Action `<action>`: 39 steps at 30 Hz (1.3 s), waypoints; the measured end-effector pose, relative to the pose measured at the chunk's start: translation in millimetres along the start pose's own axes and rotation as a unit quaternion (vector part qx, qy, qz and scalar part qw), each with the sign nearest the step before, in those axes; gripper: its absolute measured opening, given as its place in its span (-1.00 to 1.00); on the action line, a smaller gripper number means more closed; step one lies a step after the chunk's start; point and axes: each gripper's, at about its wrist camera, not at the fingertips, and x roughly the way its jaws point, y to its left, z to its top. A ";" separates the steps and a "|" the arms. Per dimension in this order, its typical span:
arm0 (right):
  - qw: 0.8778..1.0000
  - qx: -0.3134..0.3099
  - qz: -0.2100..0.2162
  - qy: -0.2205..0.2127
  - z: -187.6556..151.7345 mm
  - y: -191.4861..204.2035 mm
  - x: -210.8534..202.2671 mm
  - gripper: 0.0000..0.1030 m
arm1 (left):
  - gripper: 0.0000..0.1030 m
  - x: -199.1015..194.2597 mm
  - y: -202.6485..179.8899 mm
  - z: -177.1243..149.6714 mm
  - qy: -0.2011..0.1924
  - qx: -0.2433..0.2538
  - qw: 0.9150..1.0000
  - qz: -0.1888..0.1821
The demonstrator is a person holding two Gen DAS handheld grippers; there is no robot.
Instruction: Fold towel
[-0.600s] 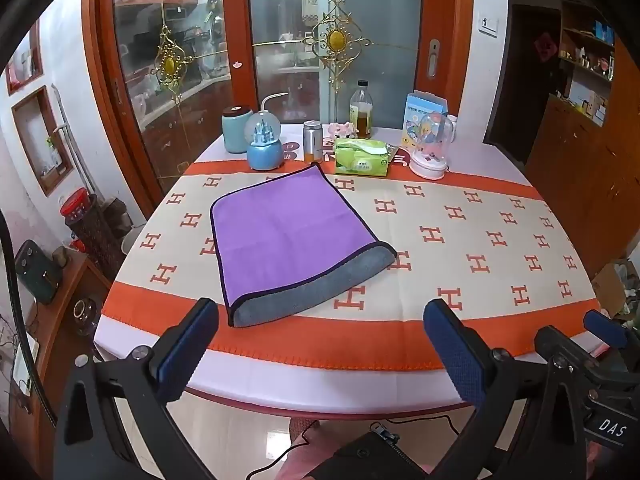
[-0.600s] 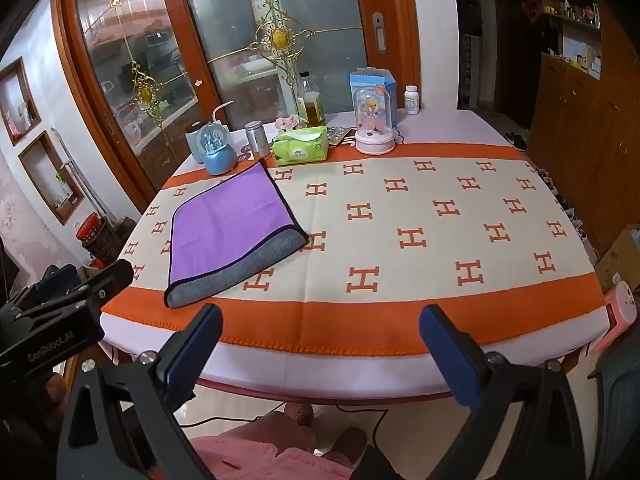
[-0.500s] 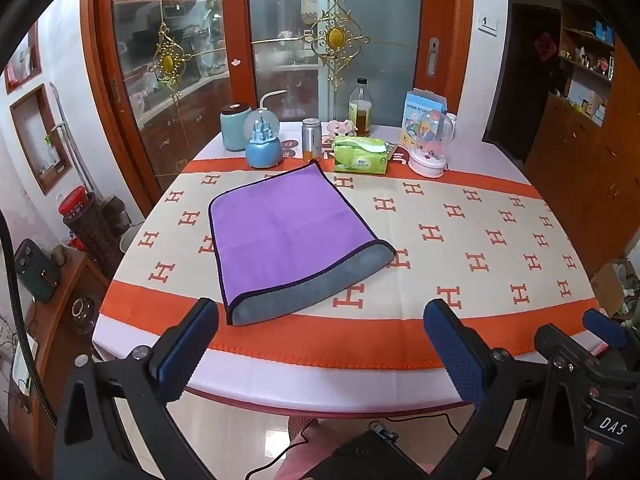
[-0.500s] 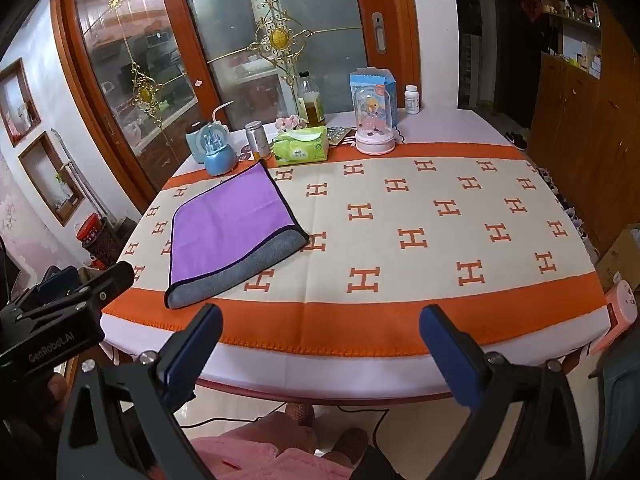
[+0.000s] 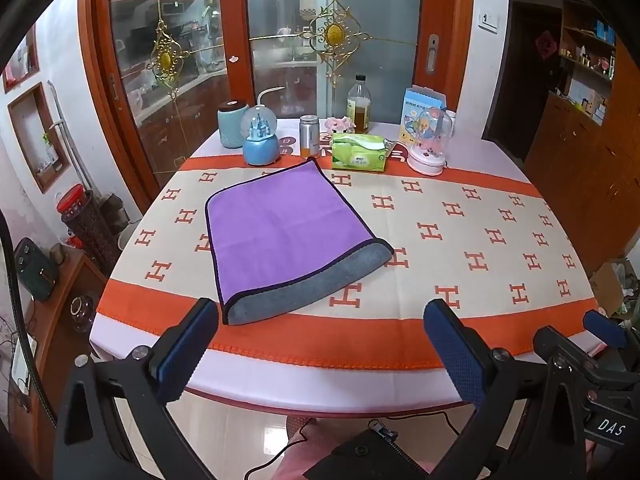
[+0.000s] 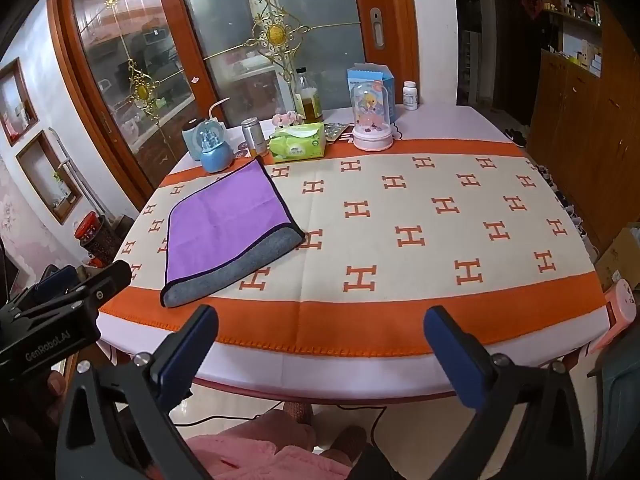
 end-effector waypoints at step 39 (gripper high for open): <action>0.999 -0.030 0.004 0.024 -0.3 -16.6 16.9 1.00 | 0.98 6.6 -24.8 -10.6 0.016 -0.019 1.000 0.003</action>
